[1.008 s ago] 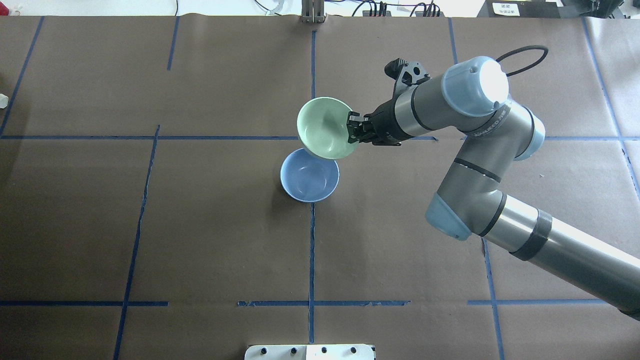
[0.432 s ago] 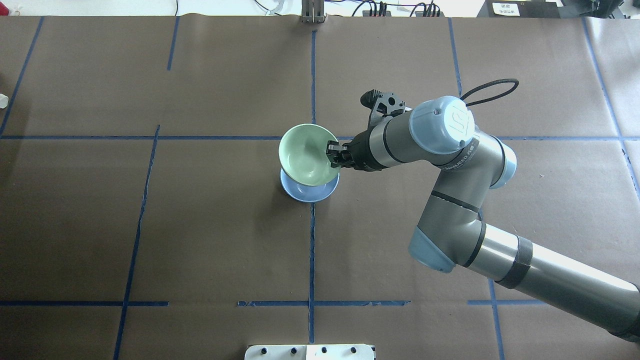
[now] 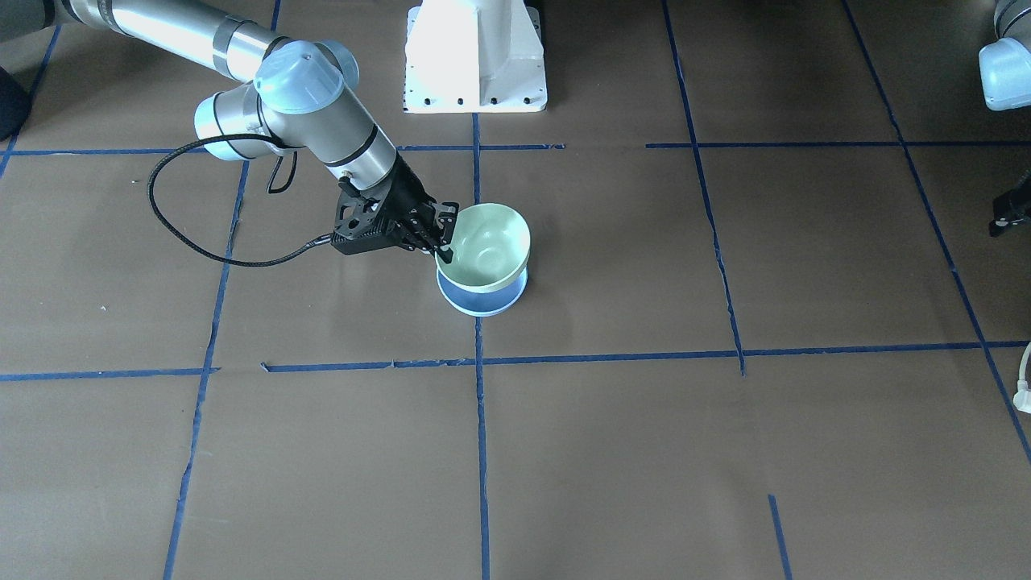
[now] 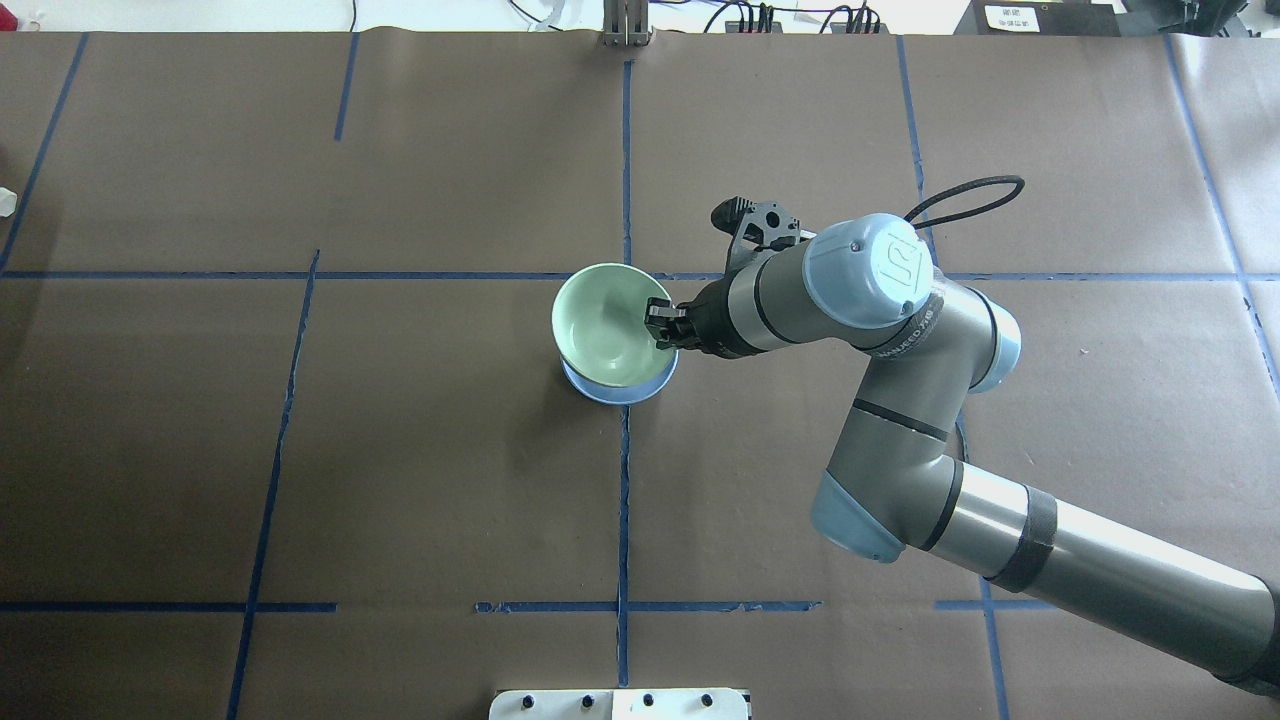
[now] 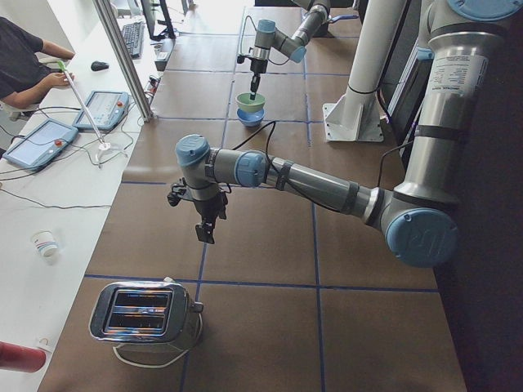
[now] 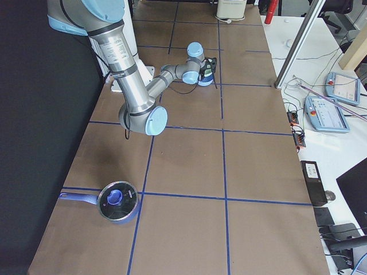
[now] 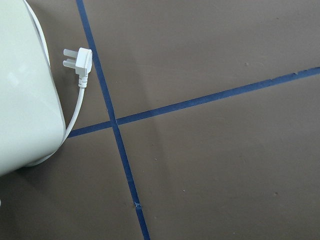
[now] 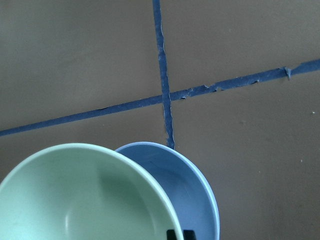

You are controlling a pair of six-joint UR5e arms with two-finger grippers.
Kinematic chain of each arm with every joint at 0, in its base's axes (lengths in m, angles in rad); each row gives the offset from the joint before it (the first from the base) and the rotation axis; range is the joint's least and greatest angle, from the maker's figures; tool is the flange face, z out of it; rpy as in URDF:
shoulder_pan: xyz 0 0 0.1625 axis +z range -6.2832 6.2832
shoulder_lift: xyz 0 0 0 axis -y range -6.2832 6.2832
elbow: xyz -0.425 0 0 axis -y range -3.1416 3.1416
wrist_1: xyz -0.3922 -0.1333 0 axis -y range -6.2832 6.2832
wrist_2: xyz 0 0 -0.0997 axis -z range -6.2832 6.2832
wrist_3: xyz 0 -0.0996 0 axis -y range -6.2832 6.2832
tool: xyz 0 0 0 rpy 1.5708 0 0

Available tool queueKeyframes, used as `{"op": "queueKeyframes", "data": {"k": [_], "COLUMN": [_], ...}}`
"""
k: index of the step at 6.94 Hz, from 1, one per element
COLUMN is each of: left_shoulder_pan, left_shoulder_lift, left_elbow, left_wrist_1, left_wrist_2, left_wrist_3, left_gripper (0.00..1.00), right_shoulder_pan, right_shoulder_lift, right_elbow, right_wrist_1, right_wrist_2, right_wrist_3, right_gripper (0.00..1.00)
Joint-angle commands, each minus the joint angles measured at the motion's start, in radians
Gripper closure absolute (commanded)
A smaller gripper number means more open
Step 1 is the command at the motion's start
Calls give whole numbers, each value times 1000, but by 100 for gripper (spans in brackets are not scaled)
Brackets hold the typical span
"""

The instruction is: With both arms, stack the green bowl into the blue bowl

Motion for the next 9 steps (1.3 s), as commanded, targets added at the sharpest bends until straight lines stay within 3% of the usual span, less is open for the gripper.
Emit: {"op": "queueKeyframes", "data": {"k": [1, 4, 6, 8, 9], "left_shoulder_pan": [-6, -6, -15, -49, -67], "left_shoulder_lift": [-1, -4, 0, 0, 0], "left_elbow": [2, 0, 3, 34, 36], "left_wrist_1": [0, 0, 2, 2, 3], "left_wrist_2": [0, -2, -5, -11, -12], "left_wrist_3": [0, 0, 0, 9, 9], "left_gripper": [0, 0, 0, 0, 0], "right_shoulder_pan": [-1, 11, 66, 166, 254], "right_shoulder_lift": [0, -3, -15, -55, -101], "right_elbow": [0, 12, 99, 171, 178], "right_wrist_1": [-2, -9, -195, -367, -386], "right_wrist_2": [-2, -4, 11, 62, 156], "right_wrist_3": [0, 0, -27, -288, -414], "right_gripper": [0, 0, 0, 0, 0]}}
